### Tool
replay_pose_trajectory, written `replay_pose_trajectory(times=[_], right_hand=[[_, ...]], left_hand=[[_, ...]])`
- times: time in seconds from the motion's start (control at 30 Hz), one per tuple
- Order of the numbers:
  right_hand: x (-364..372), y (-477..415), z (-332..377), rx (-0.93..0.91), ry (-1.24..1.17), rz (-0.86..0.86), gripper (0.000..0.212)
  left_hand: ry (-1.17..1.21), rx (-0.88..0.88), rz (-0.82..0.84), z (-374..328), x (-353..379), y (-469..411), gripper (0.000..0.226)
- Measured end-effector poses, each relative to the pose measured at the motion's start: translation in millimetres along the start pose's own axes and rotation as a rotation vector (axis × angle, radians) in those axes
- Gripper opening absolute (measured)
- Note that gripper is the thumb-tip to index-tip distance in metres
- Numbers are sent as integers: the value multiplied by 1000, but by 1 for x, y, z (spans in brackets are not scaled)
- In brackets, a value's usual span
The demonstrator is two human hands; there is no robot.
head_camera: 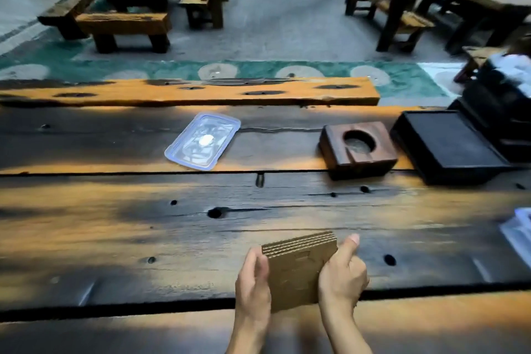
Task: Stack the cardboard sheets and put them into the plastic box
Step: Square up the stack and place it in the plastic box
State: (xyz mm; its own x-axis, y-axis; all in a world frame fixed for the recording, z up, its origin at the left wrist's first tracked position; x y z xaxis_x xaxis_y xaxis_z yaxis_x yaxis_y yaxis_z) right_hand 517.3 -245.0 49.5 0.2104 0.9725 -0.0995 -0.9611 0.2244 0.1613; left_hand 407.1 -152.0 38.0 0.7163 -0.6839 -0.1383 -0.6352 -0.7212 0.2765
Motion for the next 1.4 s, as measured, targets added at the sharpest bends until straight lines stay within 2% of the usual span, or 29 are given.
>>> replay_pose_trajectory(times=[0.03,0.1,0.2,0.3,0.37,0.4,0.5,0.6,0.73,0.8,0.87,0.93,1.0,1.2,1.4], right_hand=[[-20,3,8,25,-1,-43,87],[-57,14,23,49,-3,-127,87],[-108,39,43,121,15,-158,92],[-147,58,59,215,90,-32,103],[-175,77,74,179,148,48,104],[-191,90,79,137,161,70,96],[-230,131,82,-22,139,113,58],[-261,151,83,-70,158,120,54],[-298,151,85,-93,252,130,41],[-315,148,87,-88,232,60,30],[-332,145,87,-75,192,-47,22],[-349,142,86,-63,160,-124,22],[-368,133,82,-39,163,-133,24],[-444,83,80,-6,188,-114,26],[-528,24,94,-30,228,-48,35]], left_hand=[[-57,70,34,-6,2,23,80],[-204,188,49,-21,5,66,43],[-306,340,51,-42,10,112,28],[-290,356,62,-57,5,135,34],[-269,324,119,-62,-1,158,49],[-248,302,154,-59,-3,173,52],[-232,250,177,-49,-6,213,42],[-234,202,161,-44,1,230,40],[-252,173,263,-48,23,245,48],[-290,191,348,-55,34,250,48],[-358,207,507,-62,47,255,48],[-376,174,681,-68,61,262,50],[-379,155,759,-73,80,272,50],[-474,227,737,-88,164,315,36],[-432,188,745,-101,255,352,35]])
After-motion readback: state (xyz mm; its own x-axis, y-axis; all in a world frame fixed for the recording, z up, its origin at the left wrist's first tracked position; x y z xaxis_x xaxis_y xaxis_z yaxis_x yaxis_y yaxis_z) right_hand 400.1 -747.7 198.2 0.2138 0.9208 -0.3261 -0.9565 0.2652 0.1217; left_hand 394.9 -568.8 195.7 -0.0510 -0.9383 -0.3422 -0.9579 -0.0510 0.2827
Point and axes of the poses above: each hand's wrist, its own y-axis away from the middle knuckle, its own x-axis out of the palm, z = x × y, the point moved 2 cm from there along -y, towards the middle knuckle, and after that the axes turned 14 degrees about -y, right-handed, at the moved point
